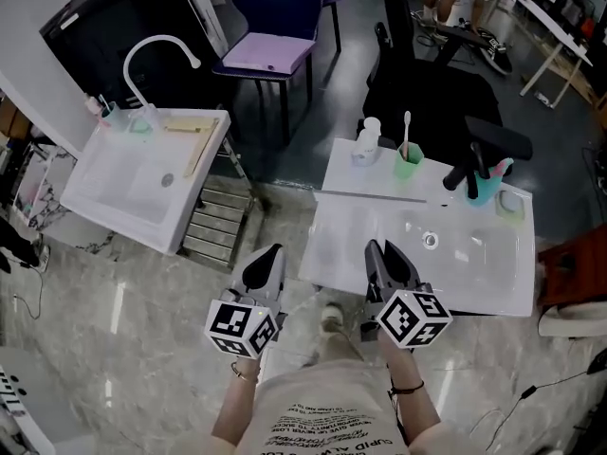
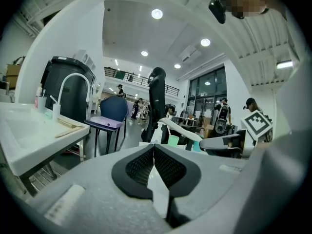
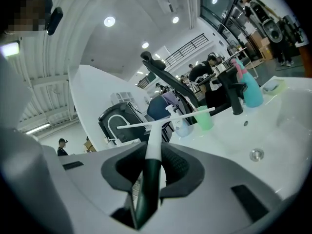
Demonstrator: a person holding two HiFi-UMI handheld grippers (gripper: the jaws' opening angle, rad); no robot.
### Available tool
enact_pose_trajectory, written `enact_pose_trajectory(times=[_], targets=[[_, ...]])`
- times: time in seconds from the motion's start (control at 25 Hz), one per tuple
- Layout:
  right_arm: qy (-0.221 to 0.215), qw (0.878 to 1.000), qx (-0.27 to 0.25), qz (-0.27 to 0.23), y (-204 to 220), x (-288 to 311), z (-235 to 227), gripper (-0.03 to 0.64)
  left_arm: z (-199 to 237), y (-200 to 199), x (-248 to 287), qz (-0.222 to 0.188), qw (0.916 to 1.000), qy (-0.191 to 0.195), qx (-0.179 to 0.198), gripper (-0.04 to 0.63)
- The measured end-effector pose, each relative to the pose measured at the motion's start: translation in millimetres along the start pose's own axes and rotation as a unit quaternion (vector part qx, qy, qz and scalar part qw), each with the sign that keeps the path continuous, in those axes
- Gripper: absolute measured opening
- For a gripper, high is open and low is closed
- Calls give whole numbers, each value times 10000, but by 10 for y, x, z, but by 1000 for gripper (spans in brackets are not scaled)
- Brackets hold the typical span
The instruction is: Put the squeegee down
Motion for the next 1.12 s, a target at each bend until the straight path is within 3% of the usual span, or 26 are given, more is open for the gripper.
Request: enact_pose_trajectory(times=[0.76, 1.12], targets=[[87, 9954, 344, 888, 279, 776, -466, 95, 19, 340, 741, 659, 9973, -296, -156, 23], [312, 9927, 351, 1112, 416, 985, -558, 95, 77, 515, 905, 1004, 9948, -87, -175, 23]])
Point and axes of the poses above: the fingertips, and each gripper's own axes: x forward along the fingers, z to its left, y out of its underside, the point moved 4 cm from there along -x, backward along the fingers, and after that the axes turned 15 degrees about -y, right-handed, at the moved point
